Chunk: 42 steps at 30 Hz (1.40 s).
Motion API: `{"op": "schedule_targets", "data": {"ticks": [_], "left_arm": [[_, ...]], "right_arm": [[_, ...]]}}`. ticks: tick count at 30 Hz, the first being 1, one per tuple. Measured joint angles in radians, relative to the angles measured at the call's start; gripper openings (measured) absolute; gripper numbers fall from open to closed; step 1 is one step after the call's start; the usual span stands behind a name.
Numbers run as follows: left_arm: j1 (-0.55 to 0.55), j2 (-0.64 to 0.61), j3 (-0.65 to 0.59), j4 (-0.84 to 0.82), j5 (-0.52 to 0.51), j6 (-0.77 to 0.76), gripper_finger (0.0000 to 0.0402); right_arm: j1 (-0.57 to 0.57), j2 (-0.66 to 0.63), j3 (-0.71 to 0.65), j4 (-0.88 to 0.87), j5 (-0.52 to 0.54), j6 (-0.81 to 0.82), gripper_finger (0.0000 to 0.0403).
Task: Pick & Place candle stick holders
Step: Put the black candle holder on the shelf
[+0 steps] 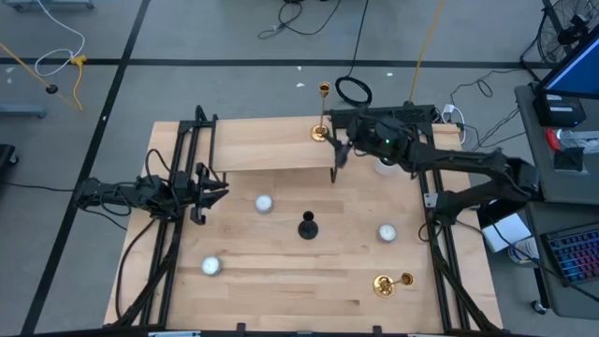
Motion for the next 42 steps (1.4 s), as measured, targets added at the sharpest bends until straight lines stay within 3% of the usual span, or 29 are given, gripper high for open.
{"op": "schedule_targets", "data": {"ticks": [6,11,14,21,30,42], "left_arm": [[0.000,0.000,0.000,0.007,0.111,-0.038,0.0097],[-0.001,0.040,0.001,0.000,0.120,-0.104,0.0097],[-0.001,0.113,0.024,-0.002,0.091,-0.129,0.0097],[-0.003,0.394,0.179,-0.012,0.069,-0.107,0.0097],[-0.003,0.832,0.390,-0.022,0.102,-0.047,0.0097],[-0.003,1.252,0.470,0.212,0.198,0.036,0.0097]], "right_arm": [[0.063,-0.099,0.000,-0.225,0.001,0.032,0.0222],[0.168,-0.160,0.000,-0.431,0.000,0.060,0.0214],[0.244,-0.178,-0.015,-0.456,-0.001,0.064,0.0213],[0.367,-0.199,-0.089,-0.415,-0.001,0.065,0.0217],[0.408,-0.202,-0.170,-0.414,0.002,0.146,0.0213],[0.423,-0.202,-0.222,-0.415,0.000,0.176,0.0212]]}}
